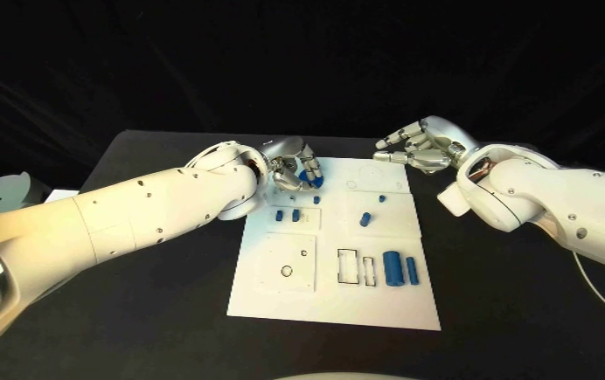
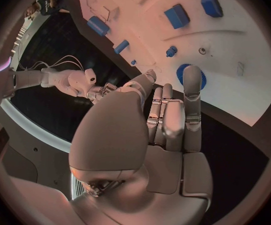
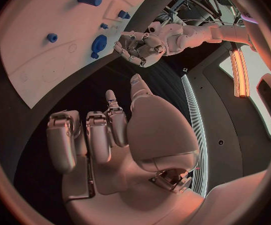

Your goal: Assemble the parts on the task board

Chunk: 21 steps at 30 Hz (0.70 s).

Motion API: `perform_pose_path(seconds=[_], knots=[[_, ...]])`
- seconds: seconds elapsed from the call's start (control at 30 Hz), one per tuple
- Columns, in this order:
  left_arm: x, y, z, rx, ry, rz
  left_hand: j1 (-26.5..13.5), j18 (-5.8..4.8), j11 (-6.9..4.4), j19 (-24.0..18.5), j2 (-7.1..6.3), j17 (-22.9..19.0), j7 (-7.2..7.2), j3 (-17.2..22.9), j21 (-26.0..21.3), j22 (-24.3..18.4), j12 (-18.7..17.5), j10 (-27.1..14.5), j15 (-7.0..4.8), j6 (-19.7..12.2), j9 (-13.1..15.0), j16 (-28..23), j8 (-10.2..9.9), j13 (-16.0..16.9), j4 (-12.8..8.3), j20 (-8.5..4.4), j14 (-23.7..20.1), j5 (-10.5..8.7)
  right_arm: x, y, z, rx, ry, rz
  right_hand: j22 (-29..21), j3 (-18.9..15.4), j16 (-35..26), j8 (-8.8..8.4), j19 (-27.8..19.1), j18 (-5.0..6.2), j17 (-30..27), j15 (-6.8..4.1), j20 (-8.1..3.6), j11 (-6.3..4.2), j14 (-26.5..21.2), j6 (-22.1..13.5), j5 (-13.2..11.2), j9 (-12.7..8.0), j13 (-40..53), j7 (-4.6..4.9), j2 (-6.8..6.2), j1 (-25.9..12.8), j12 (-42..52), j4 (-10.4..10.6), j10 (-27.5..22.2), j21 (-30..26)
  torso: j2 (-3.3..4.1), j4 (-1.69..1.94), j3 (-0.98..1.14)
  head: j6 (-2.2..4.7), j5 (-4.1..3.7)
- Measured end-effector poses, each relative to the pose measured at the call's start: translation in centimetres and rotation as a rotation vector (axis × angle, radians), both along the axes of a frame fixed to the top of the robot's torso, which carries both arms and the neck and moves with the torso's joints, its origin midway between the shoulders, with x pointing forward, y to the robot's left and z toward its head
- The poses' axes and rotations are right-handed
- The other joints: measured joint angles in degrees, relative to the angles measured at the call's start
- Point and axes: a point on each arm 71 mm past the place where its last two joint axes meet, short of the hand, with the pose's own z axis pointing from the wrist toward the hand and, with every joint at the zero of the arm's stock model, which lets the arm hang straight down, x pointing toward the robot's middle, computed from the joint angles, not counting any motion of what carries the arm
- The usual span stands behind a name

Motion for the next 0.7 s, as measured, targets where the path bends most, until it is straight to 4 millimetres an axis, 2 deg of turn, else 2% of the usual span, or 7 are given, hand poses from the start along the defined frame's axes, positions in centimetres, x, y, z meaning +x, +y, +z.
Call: perform_pose_path(seconds=[0.07,0.13,0.23,0.3,0.57,0.63,0.7], knots=[[0.0,-0.4,-0.4,0.030,-0.013,-0.011,-0.9,-0.39,0.00,2.3,-0.32,3.1,-0.02,-0.2,4.8,4.6,-0.4,0.0,0.03,0.5,-0.4,2.7,-0.4,-1.0,0.1,-0.07,0.3,0.00,0.0,0.0,0.0,0.000,0.000,0.000,0.0,0.0,0.0,0.00,0.0,0.00,0.0,0.00,0.00,0.00,0.0,0.0,0.0,0.0,0.0,0.00,0.00,0.0,0.0,0.0,0.0,0.0,0.00,0.00,-0.01,0.00,-0.10],[0.0,-0.7,-0.7,0.059,-0.024,-0.020,-1.3,-1.63,0.00,3.7,-0.39,5.0,-0.10,-1.1,7.9,7.6,-0.4,0.0,0.03,0.8,-0.6,4.4,-0.5,-1.5,0.1,-0.11,0.3,0.00,0.0,0.0,0.0,0.001,-0.001,0.000,0.0,0.0,0.0,0.00,0.0,0.00,0.0,0.00,0.00,0.00,0.0,0.0,0.0,0.0,0.0,0.00,0.00,0.0,0.0,0.0,0.0,0.0,0.00,0.00,-0.01,-0.01,-0.15],[0.0,-1.0,-1.0,0.091,-0.037,-0.029,-1.7,-1.85,-0.18,5.5,-0.17,7.1,-0.25,-1.9,12.3,12.0,-0.6,1.1,-0.09,1.7,-0.9,6.1,-0.8,-2.2,0.0,-0.30,0.5,0.00,0.0,0.0,0.0,0.001,-0.002,0.000,0.0,0.0,0.0,0.00,0.0,0.00,0.0,0.00,0.00,0.00,0.0,0.0,0.0,0.0,0.0,0.00,0.00,0.0,0.0,0.0,0.0,0.0,0.02,-0.03,-0.02,-0.01,-0.26],[0.0,-1.1,-1.1,0.106,-0.043,-0.034,-1.8,-2.54,-0.39,6.2,-0.12,7.6,-0.40,-2.2,14.4,14.0,-0.7,1.7,-0.17,2.0,-1.0,6.6,-1.1,-2.6,-0.1,-0.45,0.5,0.00,0.0,0.0,0.0,0.001,-0.002,0.000,0.0,0.0,0.0,0.00,0.0,0.00,0.0,0.00,0.00,0.00,0.0,0.0,0.0,0.0,0.0,0.00,0.00,0.0,0.0,0.0,0.0,0.0,0.04,-0.07,-0.02,-0.03,-0.27],[-0.1,-1.5,-1.3,0.145,-0.056,-0.044,-1.8,-2.53,-0.61,7.2,-0.12,6.3,-0.55,-2.3,17.7,17.4,-1.0,3.1,-0.36,3.0,-1.3,6.6,-1.4,-3.5,-0.2,-0.64,0.7,0.00,0.0,0.0,0.0,0.002,-0.003,-0.001,0.0,0.0,0.0,0.00,0.0,0.00,0.0,0.00,0.00,0.00,0.0,0.0,0.0,0.0,0.0,0.00,0.19,0.2,0.0,0.0,0.0,0.0,0.09,-0.05,-0.04,-0.20,-0.40],[-0.1,-1.6,-1.3,0.151,-0.056,-0.045,-1.8,-3.34,-0.72,7.4,-0.12,6.2,-0.55,-2.3,18.0,17.7,-1.1,3.2,-0.56,3.0,-1.3,6.6,-1.4,-3.6,-0.2,-0.83,0.5,0.00,0.0,0.0,0.0,0.002,-0.003,-0.001,0.0,0.0,0.0,0.00,0.0,0.00,0.0,0.00,0.00,0.00,0.0,0.0,0.0,0.0,0.0,0.00,0.23,0.2,0.0,0.0,0.0,0.0,0.09,-0.05,-0.04,-0.24,-0.41],[-0.1,-1.6,-1.3,0.160,-0.056,-0.046,-1.5,-3.44,-0.73,7.4,0.18,6.2,-0.74,-2.3,18.5,18.2,-1.4,3.6,-0.57,3.4,-1.4,6.6,-1.6,-3.8,-0.2,-0.84,0.5,0.00,0.0,0.0,0.0,0.001,-0.004,-0.001,0.0,0.0,0.0,0.00,0.0,0.00,0.0,0.00,0.00,0.00,0.0,0.0,0.0,0.0,0.0,0.00,0.24,0.2,0.0,0.0,0.0,0.0,0.09,-0.05,-0.04,-0.26,-0.41]])
